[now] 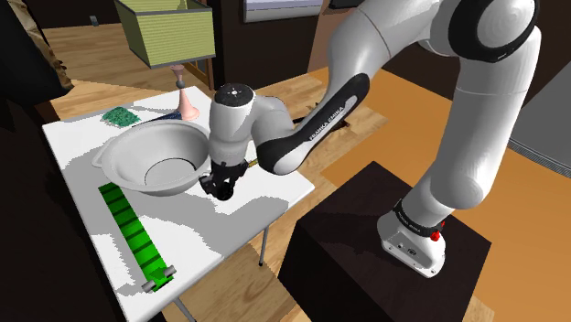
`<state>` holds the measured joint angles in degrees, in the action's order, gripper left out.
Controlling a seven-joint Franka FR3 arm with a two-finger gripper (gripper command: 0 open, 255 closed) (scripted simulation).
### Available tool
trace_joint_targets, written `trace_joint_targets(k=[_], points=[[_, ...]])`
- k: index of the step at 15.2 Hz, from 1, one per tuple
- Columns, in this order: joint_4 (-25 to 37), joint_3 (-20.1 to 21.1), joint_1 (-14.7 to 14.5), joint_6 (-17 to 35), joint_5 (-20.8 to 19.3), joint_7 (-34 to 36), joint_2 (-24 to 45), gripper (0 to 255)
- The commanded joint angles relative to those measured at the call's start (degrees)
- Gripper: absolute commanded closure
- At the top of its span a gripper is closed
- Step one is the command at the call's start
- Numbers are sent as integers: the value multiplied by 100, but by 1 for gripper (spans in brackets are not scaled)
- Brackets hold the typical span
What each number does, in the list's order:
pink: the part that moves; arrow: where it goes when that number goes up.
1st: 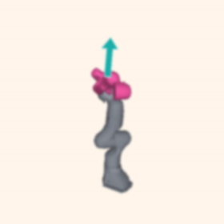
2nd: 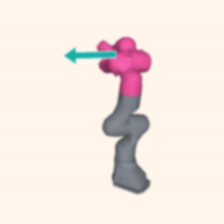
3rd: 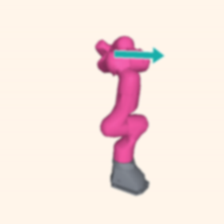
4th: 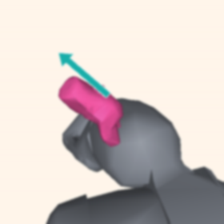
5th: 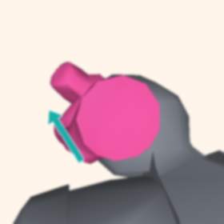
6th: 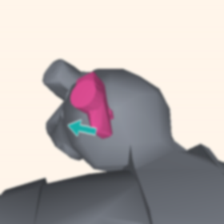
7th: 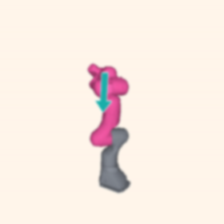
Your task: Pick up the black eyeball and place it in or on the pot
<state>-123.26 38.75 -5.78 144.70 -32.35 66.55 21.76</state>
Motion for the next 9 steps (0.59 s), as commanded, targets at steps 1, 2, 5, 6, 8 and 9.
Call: trace_joint_targets(k=[1,2,5,6,8,9], points=[[-2,103,86,-94,160,-123,-126,255],[1,153,125,-142,238,-181,-188,255],[18,295,237,-290,475,-355,-374,255],[26,340,273,-341,553,-412,-435,255],[47,425,341,-444,710,-527,-557,255],[60,466,374,-496,788,-585,-618,255]])
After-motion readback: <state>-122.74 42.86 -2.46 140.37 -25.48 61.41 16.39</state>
